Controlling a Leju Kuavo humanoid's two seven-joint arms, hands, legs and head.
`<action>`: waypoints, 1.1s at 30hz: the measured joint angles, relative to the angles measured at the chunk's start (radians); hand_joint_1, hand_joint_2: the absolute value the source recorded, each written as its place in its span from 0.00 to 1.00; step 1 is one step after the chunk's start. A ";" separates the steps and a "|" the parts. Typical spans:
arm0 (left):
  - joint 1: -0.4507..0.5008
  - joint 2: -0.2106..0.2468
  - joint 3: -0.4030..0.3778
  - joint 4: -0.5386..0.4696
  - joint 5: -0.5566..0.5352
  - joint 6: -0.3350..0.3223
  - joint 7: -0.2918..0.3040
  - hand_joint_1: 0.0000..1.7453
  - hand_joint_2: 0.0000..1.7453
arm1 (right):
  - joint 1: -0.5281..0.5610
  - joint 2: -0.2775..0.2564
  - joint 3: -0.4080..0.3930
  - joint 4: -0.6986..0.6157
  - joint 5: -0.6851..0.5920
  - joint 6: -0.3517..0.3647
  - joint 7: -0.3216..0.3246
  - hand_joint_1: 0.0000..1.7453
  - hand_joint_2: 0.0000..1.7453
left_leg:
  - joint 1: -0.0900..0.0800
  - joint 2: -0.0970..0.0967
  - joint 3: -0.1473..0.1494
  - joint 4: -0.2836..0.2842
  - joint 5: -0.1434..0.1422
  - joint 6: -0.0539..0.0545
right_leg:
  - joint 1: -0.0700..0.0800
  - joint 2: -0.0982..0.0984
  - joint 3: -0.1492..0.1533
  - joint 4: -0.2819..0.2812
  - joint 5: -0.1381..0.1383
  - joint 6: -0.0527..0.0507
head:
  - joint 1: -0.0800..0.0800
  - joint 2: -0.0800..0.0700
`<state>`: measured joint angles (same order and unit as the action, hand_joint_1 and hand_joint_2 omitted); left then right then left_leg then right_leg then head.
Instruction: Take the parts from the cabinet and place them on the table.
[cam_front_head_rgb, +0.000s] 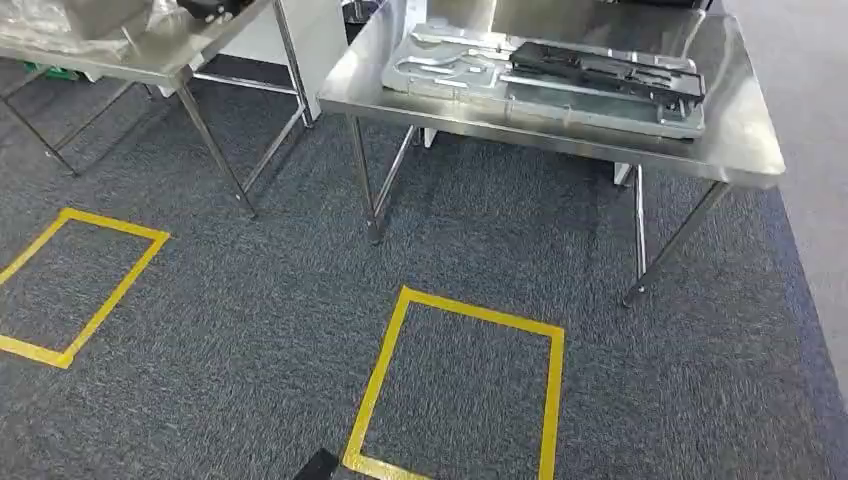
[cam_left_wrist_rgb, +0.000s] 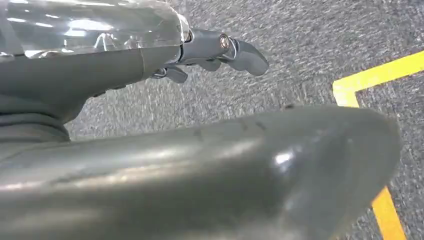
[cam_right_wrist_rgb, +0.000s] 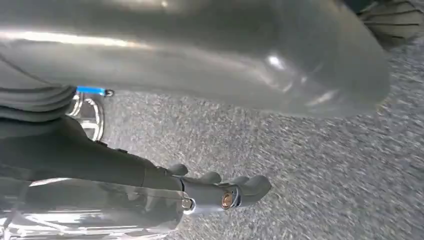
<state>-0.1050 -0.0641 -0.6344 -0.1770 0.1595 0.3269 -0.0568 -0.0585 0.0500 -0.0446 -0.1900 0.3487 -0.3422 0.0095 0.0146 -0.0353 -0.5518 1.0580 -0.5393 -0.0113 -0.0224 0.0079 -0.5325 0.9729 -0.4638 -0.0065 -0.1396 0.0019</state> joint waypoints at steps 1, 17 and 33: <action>0.000 0.000 0.000 0.000 0.000 0.000 -0.004 0.00 0.00 | 0.003 0.002 0.000 0.002 0.001 0.003 0.004 0.00 0.00 | 0.000 0.014 -0.041 0.086 -0.046 -0.002 | 0.004 -0.013 -0.002 0.001 -0.001 -0.004 | 0.000 0.000; 0.004 0.002 -0.002 0.000 -0.011 0.010 -0.011 0.00 0.00 | 0.005 0.024 0.000 0.004 0.028 0.057 0.034 0.00 0.00 | -0.005 0.031 0.010 -0.066 0.071 0.050 | 0.011 -0.014 -0.094 0.225 -0.149 0.044 | 0.001 0.000; 0.020 -0.004 -0.002 0.001 0.009 0.009 -0.005 0.00 0.00 | 0.013 0.004 0.015 0.010 0.082 0.073 0.038 0.00 0.00 | 0.000 0.020 -0.136 0.200 -0.055 -0.005 | 0.009 -0.031 0.003 0.011 -0.020 -0.013 | 0.000 0.000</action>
<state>-0.0850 -0.0679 -0.6359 -0.1759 0.1682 0.3361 -0.0614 -0.0459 0.0542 -0.0297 -0.1804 0.4307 -0.2689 0.0477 0.0143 -0.0156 -0.6881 1.2577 -0.5941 -0.0159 -0.0134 -0.0235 -0.5292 0.9840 -0.4835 -0.0191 -0.1396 0.0019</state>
